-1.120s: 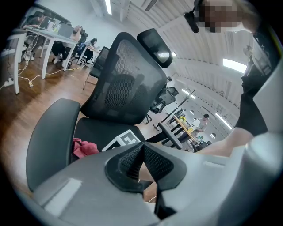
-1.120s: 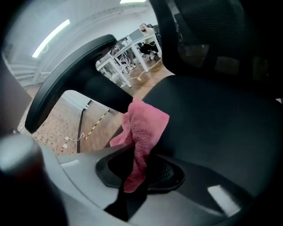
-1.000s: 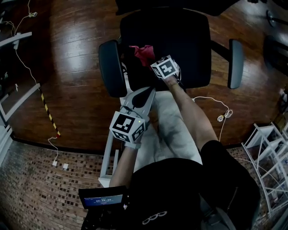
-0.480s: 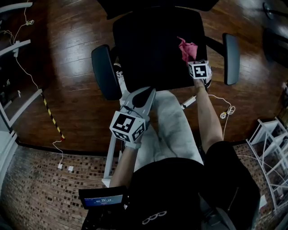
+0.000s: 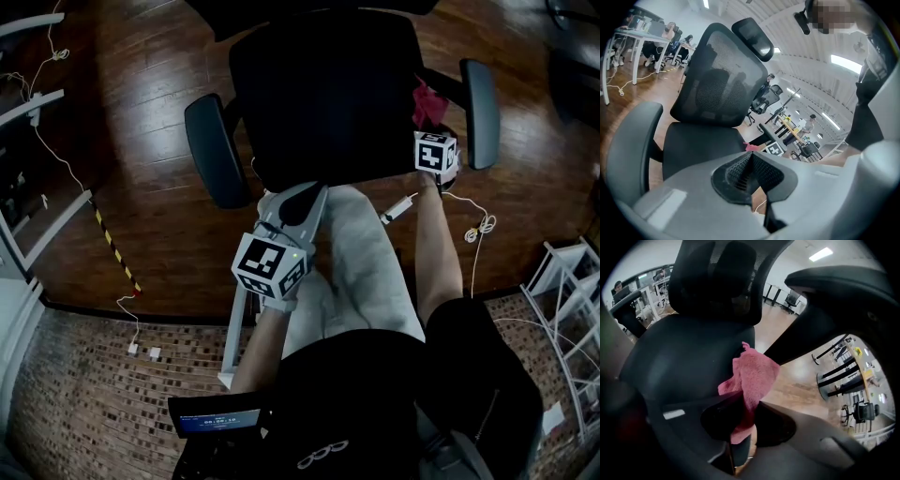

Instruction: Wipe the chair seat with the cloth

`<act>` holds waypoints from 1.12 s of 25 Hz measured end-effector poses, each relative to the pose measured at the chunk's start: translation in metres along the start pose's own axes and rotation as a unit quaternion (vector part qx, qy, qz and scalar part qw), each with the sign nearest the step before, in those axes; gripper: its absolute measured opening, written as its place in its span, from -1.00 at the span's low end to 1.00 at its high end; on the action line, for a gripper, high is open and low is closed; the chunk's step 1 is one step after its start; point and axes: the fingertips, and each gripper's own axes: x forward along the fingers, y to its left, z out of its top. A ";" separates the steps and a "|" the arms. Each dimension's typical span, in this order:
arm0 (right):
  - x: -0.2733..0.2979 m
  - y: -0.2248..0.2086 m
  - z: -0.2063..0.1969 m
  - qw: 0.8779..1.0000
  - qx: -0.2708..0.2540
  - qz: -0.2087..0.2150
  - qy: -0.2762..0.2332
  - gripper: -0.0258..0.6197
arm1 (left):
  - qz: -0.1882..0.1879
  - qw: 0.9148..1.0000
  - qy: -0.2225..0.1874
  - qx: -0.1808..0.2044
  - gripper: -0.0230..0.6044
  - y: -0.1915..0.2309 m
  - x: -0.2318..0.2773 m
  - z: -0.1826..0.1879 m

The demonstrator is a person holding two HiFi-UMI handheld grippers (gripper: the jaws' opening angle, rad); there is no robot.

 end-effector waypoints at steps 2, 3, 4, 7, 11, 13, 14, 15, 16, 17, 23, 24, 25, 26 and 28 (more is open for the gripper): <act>0.002 0.010 0.001 1.000 -0.007 0.016 -0.001 -0.71 | -0.003 1.000 0.002 -0.004 -0.95 0.001 -0.001 -0.004; 0.002 0.018 0.003 1.000 -0.016 0.026 -0.001 -0.71 | -0.005 1.000 0.003 -0.006 -0.95 0.000 -0.002 -0.008; 0.002 0.028 0.004 0.999 -0.024 0.037 0.000 -0.71 | -0.007 1.000 0.005 -0.008 -0.95 0.000 -0.004 -0.013; 0.001 0.068 0.006 0.997 -0.038 0.073 0.010 -0.71 | -0.007 1.000 0.009 -0.009 -0.95 0.003 -0.016 -0.024; -0.003 0.143 0.011 0.991 -0.047 0.126 0.015 -0.72 | -0.001 1.000 0.005 -0.010 -0.95 0.013 -0.039 -0.030; -0.011 0.187 0.021 0.985 -0.065 0.158 0.012 -0.72 | 0.001 1.000 0.002 -0.009 -0.95 0.017 -0.048 -0.030; -0.016 0.209 0.026 0.981 -0.078 0.176 0.012 -0.72 | 0.001 1.000 0.000 -0.008 -0.95 0.018 -0.051 -0.030; -0.022 0.232 0.031 0.976 -0.089 0.197 0.012 -0.72 | 0.001 1.000 -0.001 -0.007 -0.95 0.019 -0.054 -0.031; -0.028 0.255 0.035 0.970 -0.098 0.221 0.012 -0.72 | 0.000 1.000 -0.001 -0.006 -0.95 0.019 -0.057 -0.032; -0.034 0.278 0.038 0.963 -0.104 0.247 0.010 -0.72 | -0.001 1.000 -0.001 -0.006 -0.95 0.019 -0.059 -0.034; -0.070 0.377 0.051 0.934 -0.117 0.337 -0.010 -0.72 | -0.008 1.000 0.008 0.000 -0.95 0.021 -0.078 -0.049; -0.075 0.389 0.052 0.930 -0.115 0.348 -0.010 -0.72 | -0.009 1.000 0.010 0.001 -0.95 0.022 -0.082 -0.051; -0.081 0.400 0.052 0.925 -0.116 0.361 -0.012 -0.72 | -0.009 1.000 0.011 0.003 -0.95 0.024 -0.085 -0.053; -0.088 0.410 0.053 0.918 -0.120 0.377 -0.016 -0.72 | -0.010 1.000 0.012 0.005 -0.95 0.025 -0.088 -0.054; -0.104 0.431 0.053 0.900 -0.132 0.415 -0.026 -0.71 | -0.013 1.000 0.014 0.010 -0.95 0.026 -0.093 -0.055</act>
